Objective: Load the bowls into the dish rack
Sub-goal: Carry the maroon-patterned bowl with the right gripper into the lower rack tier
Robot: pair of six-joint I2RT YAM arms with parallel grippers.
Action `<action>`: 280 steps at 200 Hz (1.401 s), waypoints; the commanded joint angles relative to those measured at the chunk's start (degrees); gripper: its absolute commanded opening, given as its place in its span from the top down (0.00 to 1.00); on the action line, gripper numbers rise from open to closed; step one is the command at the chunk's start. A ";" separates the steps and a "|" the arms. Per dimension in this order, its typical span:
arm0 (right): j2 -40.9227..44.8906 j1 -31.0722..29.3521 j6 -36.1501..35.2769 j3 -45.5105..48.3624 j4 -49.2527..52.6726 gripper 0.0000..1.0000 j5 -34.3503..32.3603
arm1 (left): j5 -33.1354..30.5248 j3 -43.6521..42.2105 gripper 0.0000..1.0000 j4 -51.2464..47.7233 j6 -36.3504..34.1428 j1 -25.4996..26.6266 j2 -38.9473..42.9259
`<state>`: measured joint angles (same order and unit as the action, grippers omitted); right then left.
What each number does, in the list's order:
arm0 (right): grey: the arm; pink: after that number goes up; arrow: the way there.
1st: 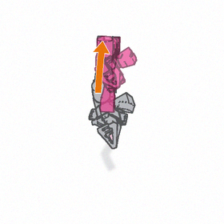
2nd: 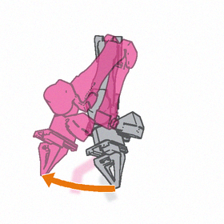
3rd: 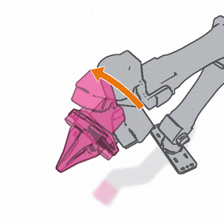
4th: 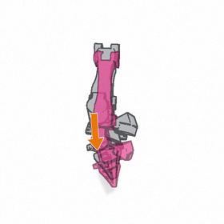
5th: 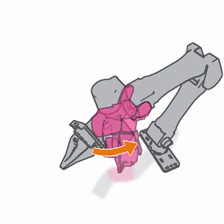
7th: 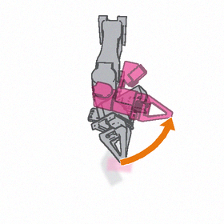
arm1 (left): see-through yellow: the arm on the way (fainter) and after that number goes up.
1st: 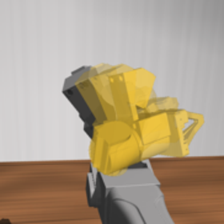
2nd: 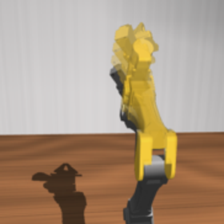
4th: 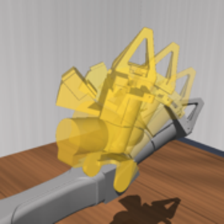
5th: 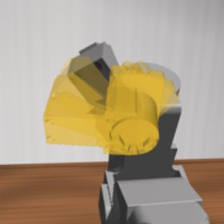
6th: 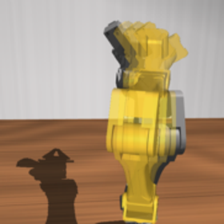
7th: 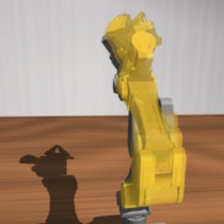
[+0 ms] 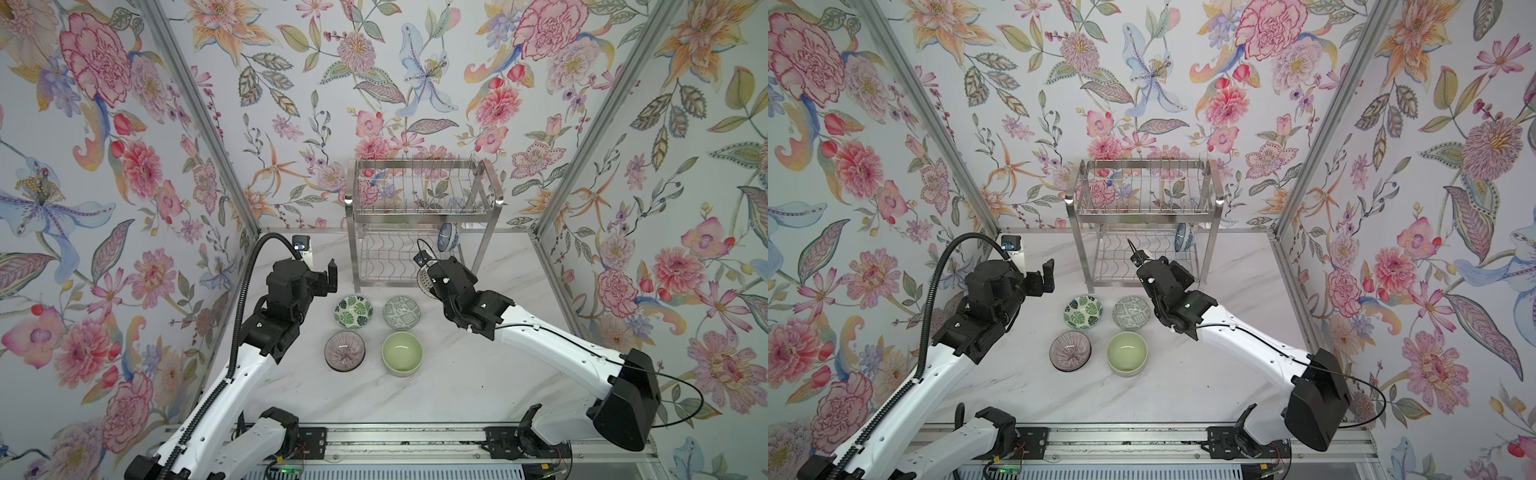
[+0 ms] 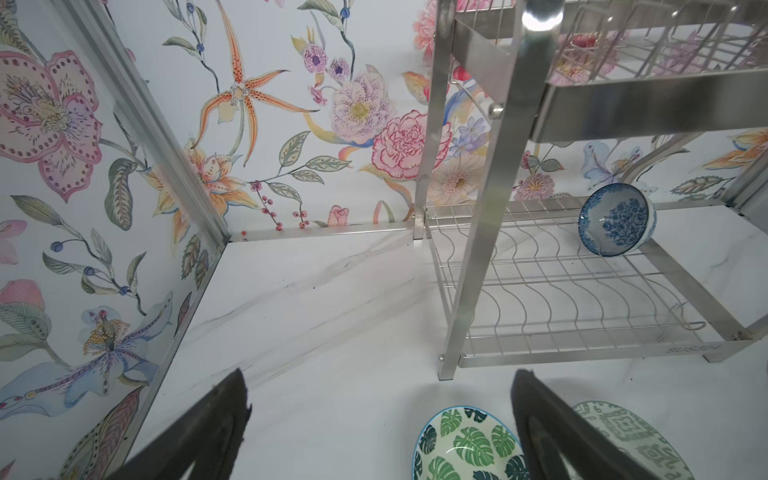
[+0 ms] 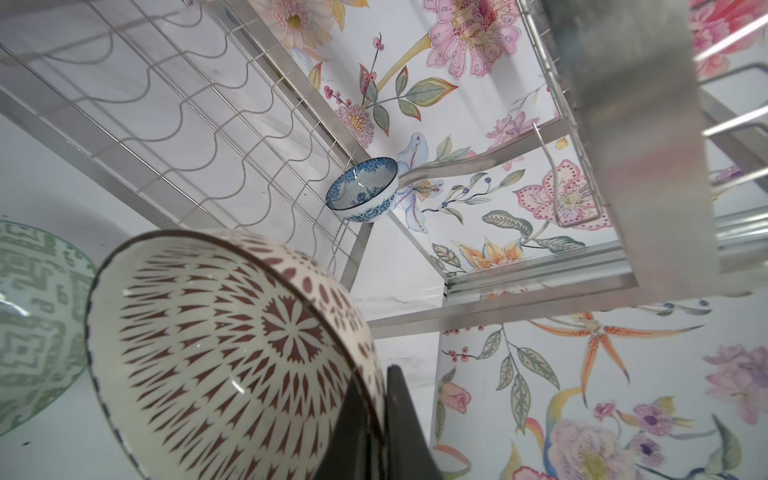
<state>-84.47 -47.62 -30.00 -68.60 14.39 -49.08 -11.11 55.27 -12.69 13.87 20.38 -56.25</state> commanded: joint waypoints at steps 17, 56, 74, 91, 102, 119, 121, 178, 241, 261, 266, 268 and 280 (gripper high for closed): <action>-9.22 1.06 -15.74 -6.86 -10.01 1.00 -6.96 | 5.87 -2.38 0.01 0.65 -0.95 -3.80 -0.30; -19.29 2.27 -23.51 -14.11 -16.60 1.00 -13.37 | 9.99 -2.73 0.01 2.82 -1.55 -6.56 -2.28; -23.20 2.66 -29.68 -14.72 -23.24 1.00 -17.07 | 11.90 -2.47 0.01 3.45 -1.87 -8.03 -2.98; -25.69 3.22 -34.38 -15.09 -29.08 1.00 -18.54 | 13.61 -2.83 0.01 4.60 -1.33 -9.13 -2.51; -26.86 3.62 -35.42 -15.87 -30.67 1.00 -19.11 | 14.18 -3.35 0.01 5.48 -1.06 -9.45 -1.78; -27.90 4.28 -37.23 -16.46 -34.10 1.00 -19.60 | 14.64 -4.10 0.01 6.33 -0.80 -10.01 -1.09; -28.00 4.33 -37.65 -16.41 -34.57 1.00 -19.44 | 14.63 -4.15 0.01 6.40 -0.73 -10.03 -1.06; -34.70 7.02 -48.69 -16.66 -52.59 1.00 -18.17 | 16.16 -3.55 0.01 6.62 -0.20 -10.12 0.06; -38.07 9.59 -54.68 -15.85 -61.95 1.00 -18.05 | 13.02 -3.08 0.01 3.89 0.06 -10.14 -0.08; -38.65 10.15 -54.44 -15.83 -61.79 1.00 -18.47 | 13.04 -2.62 0.01 2.78 -0.15 -10.09 -0.08; -38.88 10.17 -54.22 -16.04 -61.32 1.00 -18.63 | 12.90 -2.62 0.01 2.76 -0.16 -10.13 0.06; -38.99 10.17 -54.07 -16.15 -61.06 1.00 -18.60 | 12.83 -2.62 0.01 2.76 -0.16 -10.11 0.12; -39.39 10.14 -53.07 -16.87 -59.30 1.00 -19.04 | 12.29 -2.77 0.01 2.76 -0.16 -10.14 0.68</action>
<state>-123.44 -37.78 -83.22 -83.68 -41.87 -65.87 2.68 51.46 -8.49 13.45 10.76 -56.73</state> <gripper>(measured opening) 0.081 0.992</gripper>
